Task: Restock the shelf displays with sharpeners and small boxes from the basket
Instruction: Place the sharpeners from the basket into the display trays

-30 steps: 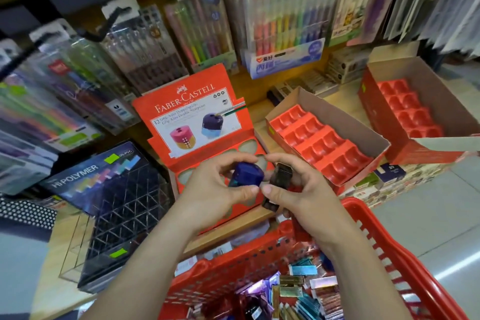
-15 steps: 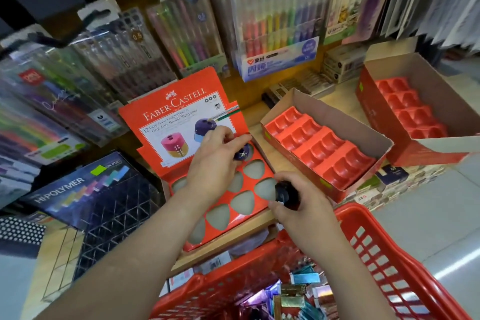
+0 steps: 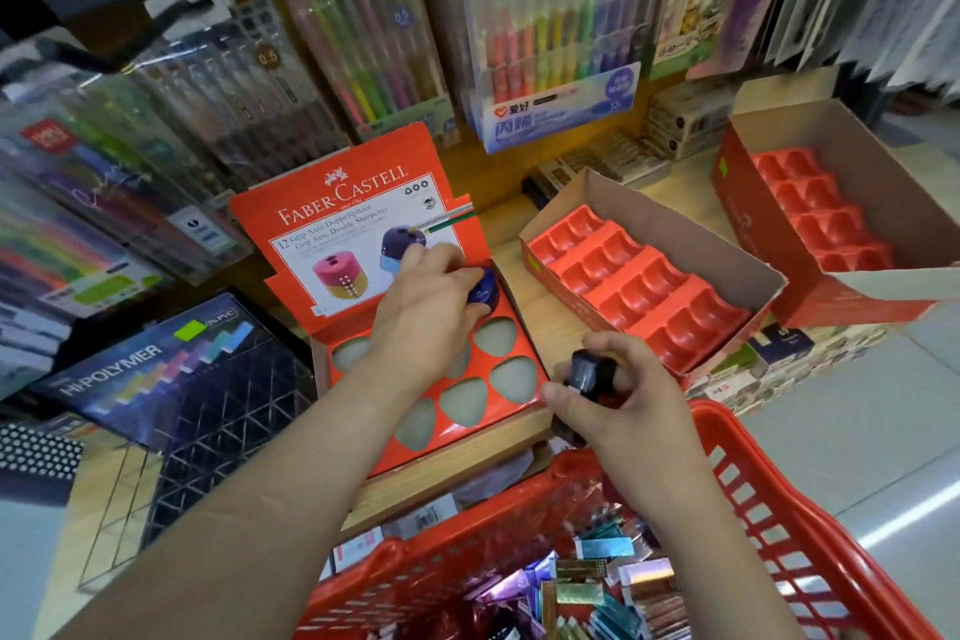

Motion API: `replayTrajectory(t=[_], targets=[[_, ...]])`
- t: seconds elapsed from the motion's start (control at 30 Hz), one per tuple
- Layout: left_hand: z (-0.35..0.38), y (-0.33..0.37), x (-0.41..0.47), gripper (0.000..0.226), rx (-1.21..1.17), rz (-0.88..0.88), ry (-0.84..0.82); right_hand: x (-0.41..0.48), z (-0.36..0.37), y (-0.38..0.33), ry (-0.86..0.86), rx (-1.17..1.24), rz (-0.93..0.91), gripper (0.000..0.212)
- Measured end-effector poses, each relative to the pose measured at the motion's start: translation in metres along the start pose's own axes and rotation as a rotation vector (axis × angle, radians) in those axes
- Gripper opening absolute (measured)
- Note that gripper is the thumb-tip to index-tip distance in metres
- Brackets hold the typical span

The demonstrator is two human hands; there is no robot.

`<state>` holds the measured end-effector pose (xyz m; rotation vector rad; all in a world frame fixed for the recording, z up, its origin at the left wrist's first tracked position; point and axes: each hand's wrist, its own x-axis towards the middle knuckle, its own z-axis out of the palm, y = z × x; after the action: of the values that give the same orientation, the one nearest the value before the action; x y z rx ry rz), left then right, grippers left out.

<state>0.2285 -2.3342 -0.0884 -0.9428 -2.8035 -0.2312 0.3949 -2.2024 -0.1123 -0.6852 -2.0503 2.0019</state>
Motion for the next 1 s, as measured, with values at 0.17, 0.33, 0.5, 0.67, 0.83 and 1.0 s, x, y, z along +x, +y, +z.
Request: replayTrajectory(t=[0.17,0.33,0.5,0.67,0.83,1.0], targets=[[-0.016,0.025,-0.01,0.033,-0.114,-0.141,-0.071,-0.003,-0.017,-0.024,0.029,0.008,-0.089,0.059],[-0.058,0.081,-0.036,0.037,-1.147,-0.307,-0.362,0.0,-0.02,-0.038,0.03,-0.042,-0.148,0.088],[-0.053,0.087,-0.036,0.041,-1.234,-0.366,-0.287,0.0,-0.027,-0.043,-0.001,-0.109,-0.211,0.064],[-0.06,0.086,-0.019,0.028,-1.32,-0.542,-0.086,0.008,-0.064,-0.039,0.475,-0.211,-0.163,0.038],[-0.051,0.086,0.017,0.031,-1.014,-0.492,0.089,0.017,-0.073,-0.025,0.378,-0.368,0.045,0.082],[-0.033,0.095,0.059,0.039,-0.779,-0.444,0.129,0.016,-0.071,-0.015,0.426,-0.403,-0.001,0.077]])
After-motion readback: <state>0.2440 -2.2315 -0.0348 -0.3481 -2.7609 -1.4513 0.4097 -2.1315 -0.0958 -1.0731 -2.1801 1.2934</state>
